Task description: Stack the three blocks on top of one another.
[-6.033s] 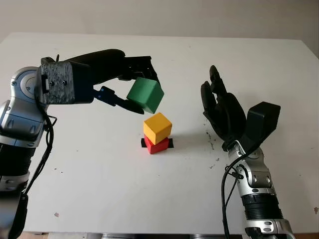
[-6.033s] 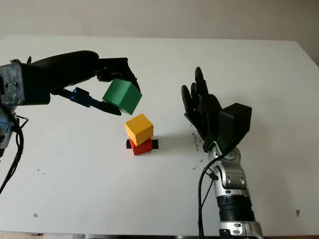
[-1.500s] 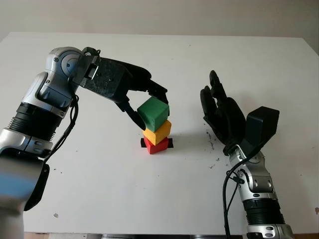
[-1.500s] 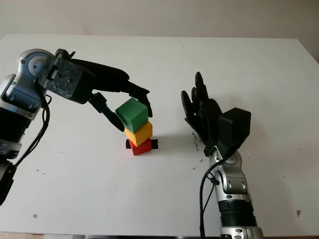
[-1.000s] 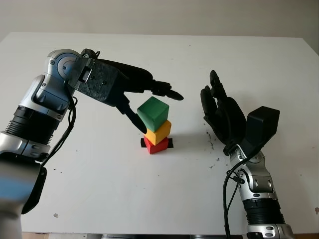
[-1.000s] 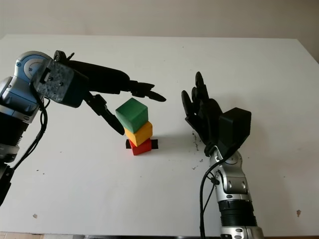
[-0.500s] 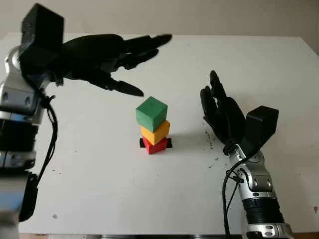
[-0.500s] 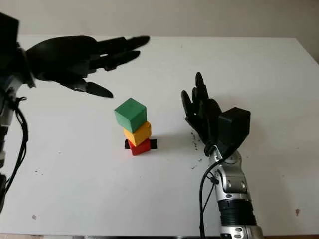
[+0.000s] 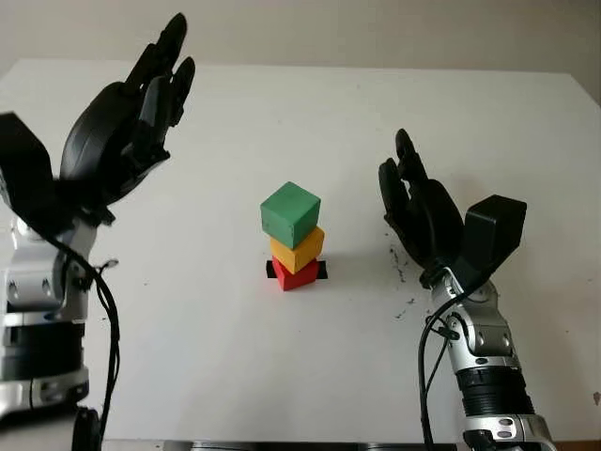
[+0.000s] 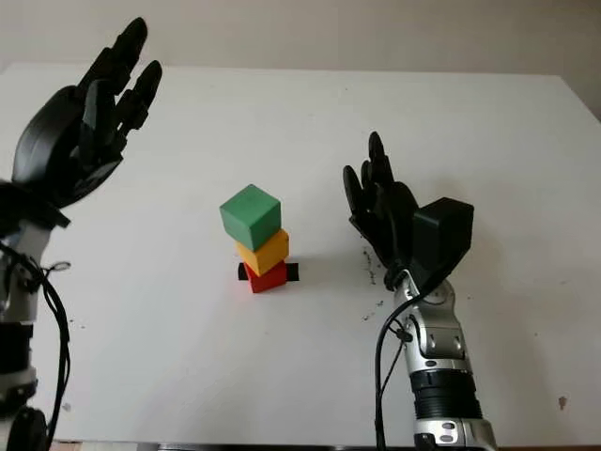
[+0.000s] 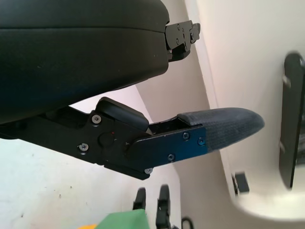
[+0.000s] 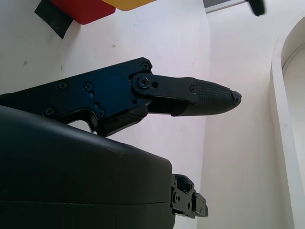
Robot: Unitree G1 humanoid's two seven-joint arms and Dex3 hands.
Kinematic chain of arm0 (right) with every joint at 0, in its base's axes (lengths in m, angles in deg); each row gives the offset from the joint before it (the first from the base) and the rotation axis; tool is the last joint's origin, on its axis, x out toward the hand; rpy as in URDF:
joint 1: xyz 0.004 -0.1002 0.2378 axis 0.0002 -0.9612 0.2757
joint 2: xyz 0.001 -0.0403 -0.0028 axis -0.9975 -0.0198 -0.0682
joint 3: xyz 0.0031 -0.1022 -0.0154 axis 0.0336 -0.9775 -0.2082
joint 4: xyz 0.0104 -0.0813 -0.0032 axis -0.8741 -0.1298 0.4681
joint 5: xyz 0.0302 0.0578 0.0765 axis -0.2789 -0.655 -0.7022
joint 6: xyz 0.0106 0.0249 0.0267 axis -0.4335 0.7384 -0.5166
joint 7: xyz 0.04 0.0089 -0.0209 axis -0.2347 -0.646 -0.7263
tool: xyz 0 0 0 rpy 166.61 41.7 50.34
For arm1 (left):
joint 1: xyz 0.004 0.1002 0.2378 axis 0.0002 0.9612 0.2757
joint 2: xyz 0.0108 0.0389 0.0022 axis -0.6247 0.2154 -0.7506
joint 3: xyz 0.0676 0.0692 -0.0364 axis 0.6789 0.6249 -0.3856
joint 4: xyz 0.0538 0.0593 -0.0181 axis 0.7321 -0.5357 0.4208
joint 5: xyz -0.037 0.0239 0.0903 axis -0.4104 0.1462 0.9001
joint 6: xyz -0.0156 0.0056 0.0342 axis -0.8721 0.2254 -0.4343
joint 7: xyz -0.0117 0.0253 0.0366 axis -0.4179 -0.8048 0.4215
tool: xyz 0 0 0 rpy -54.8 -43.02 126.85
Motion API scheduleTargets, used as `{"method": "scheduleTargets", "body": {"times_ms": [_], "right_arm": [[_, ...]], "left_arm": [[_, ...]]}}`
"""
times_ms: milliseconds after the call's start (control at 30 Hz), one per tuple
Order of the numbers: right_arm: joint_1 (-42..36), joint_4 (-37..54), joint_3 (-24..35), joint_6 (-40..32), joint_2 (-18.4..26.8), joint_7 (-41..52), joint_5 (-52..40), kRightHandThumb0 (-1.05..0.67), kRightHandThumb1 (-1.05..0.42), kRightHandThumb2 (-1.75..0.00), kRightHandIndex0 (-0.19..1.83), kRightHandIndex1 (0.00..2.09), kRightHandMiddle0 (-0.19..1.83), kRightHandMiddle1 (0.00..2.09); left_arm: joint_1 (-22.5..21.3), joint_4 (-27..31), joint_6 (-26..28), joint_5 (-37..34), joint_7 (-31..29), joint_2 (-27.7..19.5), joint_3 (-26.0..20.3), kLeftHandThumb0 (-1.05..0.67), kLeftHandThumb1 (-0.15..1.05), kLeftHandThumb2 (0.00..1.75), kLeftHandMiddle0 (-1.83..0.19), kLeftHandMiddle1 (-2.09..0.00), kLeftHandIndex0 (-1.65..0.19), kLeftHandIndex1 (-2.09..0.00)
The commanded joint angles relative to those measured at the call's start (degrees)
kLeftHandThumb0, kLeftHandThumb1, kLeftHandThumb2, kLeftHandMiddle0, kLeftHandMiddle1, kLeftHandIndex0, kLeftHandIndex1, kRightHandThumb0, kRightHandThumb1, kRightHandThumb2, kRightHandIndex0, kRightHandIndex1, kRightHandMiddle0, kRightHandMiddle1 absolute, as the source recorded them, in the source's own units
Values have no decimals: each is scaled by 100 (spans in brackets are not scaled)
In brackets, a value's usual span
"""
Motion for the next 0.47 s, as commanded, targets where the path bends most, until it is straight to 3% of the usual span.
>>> {"method": "scheduleTargets", "body": {"times_ms": [0,133,433], "right_arm": [[63,-4,49,93,0,21,-57,-72,-105,-52,-19,0,-19,0],[84,-1,60,68,-14,-35,-91,-72,-105,-53,-19,0,-19,0],[23,104,81,20,-115,-267,-97,-72,-105,-54,-19,0,-19,0]], "left_arm": [[279,-35,-318,32,184,178,-79,-84,105,71,19,0,19,0],[663,-177,-754,-32,428,475,-65,-81,105,76,19,0,19,0],[1135,-103,-651,-157,686,918,88,-80,105,80,19,0,19,0]]}}
